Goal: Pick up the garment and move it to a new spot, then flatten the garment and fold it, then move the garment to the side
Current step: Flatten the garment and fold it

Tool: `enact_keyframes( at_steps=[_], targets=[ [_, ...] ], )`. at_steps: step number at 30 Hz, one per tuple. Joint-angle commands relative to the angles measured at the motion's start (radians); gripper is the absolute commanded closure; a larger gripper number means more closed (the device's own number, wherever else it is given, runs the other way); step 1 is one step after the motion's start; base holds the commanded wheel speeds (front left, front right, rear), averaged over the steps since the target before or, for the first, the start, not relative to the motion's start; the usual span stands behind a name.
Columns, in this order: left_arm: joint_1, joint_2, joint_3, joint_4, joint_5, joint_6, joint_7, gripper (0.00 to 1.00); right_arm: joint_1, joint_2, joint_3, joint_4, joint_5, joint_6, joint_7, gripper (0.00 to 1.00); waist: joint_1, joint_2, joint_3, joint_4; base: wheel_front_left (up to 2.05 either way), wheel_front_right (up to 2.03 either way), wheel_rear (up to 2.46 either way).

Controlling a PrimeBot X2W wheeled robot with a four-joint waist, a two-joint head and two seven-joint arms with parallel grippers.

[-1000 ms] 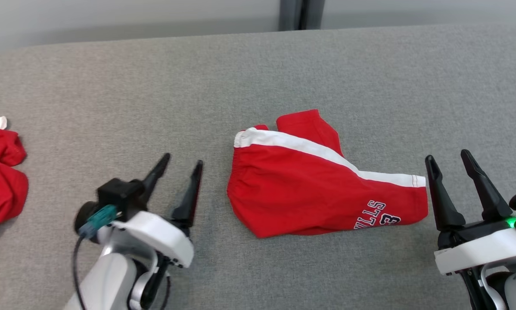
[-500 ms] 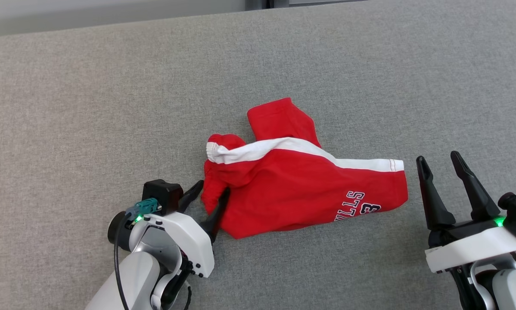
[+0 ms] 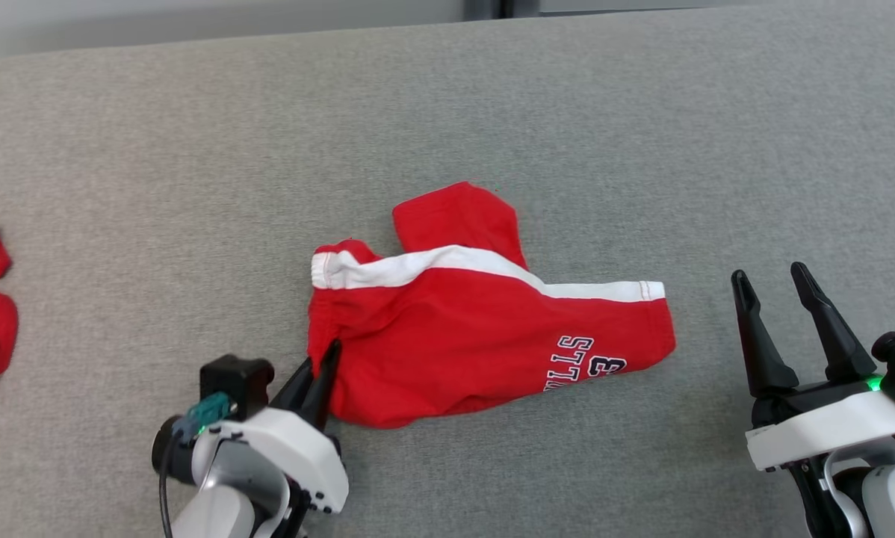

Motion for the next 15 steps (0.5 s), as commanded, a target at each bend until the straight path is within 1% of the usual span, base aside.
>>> enact_keyframes(
  at_steps=[1, 4, 7, 8, 9, 11, 15],
  targets=[
    [0.042, 0.015, 0.014, -0.036, -0.005, 0.025, -0.007, 1.0, 0.008, -0.005, -0.006, -0.003, -0.008, 0.0, 0.004, 0.0, 0.0, -0.0001, -0.011, 0.029, 0.0, 0.0, 0.0],
    [0.091, 0.017, 0.016, -0.086, -0.011, 0.046, -0.006, 1.0, 0.015, -0.008, -0.013, -0.005, -0.009, 0.0, 0.01, 0.0, 0.0, -0.0001, -0.017, 0.052, 0.0, 0.0, 0.0],
    [0.111, 0.016, 0.013, -0.109, -0.016, 0.056, 0.0, 0.98, 0.017, -0.01, -0.019, -0.01, -0.01, 0.0, 0.013, 0.0, 0.0, -0.0001, -0.018, 0.064, 0.0, 0.0, 0.0],
    [0.117, 0.014, 0.015, -0.119, -0.018, 0.059, -0.002, 0.56, 0.017, -0.01, -0.021, -0.013, -0.012, 0.0, 0.016, 0.0, 0.0, -0.0001, -0.019, 0.068, 0.0, 0.0, 0.0],
    [0.122, 0.013, 0.014, -0.124, -0.016, 0.065, -0.005, 0.0, 0.018, -0.012, -0.024, -0.015, -0.012, 0.0, 0.019, 0.0, 0.0, -0.0001, -0.019, 0.072, 0.0, 0.0, 0.0],
    [0.128, 0.007, 0.013, -0.137, -0.016, 0.064, -0.019, 0.0, 0.023, -0.015, -0.027, -0.017, -0.013, 0.0, 0.025, 0.0, 0.0, -0.0001, -0.024, 0.075, 0.0, 0.0, 0.0],
    [0.12, 0.01, 0.023, -0.159, 0.011, 0.066, -0.089, 0.0, 0.031, -0.016, -0.037, -0.022, -0.02, 0.0, 0.03, 0.0, 0.0, -0.0001, -0.042, 0.07, 0.0, 0.0, 0.0]
  ],
)
